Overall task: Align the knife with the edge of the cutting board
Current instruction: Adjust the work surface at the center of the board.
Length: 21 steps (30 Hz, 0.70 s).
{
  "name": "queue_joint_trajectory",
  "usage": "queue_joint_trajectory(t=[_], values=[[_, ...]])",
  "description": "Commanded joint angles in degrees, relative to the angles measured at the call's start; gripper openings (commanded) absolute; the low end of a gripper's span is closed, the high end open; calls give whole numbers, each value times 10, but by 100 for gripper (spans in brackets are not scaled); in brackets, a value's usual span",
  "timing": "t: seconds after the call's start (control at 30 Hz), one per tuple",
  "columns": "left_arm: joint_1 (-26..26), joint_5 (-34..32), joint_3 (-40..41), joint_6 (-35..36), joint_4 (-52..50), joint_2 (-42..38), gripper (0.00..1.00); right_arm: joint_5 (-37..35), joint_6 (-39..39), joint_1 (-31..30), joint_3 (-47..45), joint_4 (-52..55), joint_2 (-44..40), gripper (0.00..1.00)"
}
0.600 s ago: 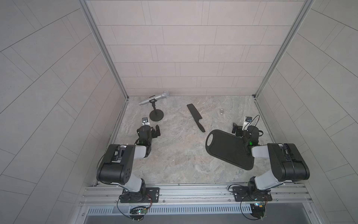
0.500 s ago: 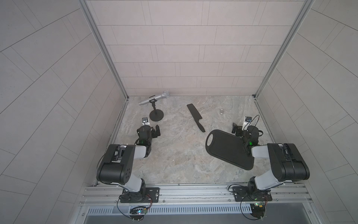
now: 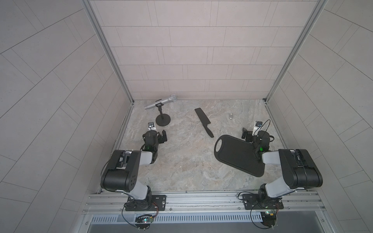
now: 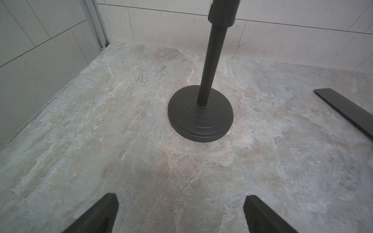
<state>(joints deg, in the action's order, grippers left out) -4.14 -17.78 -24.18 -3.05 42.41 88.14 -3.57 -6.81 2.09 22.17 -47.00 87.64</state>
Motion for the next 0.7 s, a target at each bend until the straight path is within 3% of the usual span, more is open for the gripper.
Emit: queue_joint_trajectory(t=[0.0, 0.13, 0.27, 0.37, 0.53, 0.67], values=[[4, 6, -8, 4, 6, -4, 100, -5, 4, -2, 5, 5, -7, 100], [3, -48, -40, -17, -66, -38, 100, -32, 6, -7, 13, 25, -21, 100], [-2, -118, -89, -44, -183, -84, 100, -108, -40, -9, 88, 223, -86, 100], [-14, -155, -142, -80, -291, -110, 100, -143, -127, -9, 130, 345, -113, 100], [-47, -167, -265, -167, -504, -124, 100, -98, -195, -9, 187, 485, -166, 100], [-73, -112, -339, -202, -624, -109, 100, -55, -248, -9, 198, 542, -199, 100]])
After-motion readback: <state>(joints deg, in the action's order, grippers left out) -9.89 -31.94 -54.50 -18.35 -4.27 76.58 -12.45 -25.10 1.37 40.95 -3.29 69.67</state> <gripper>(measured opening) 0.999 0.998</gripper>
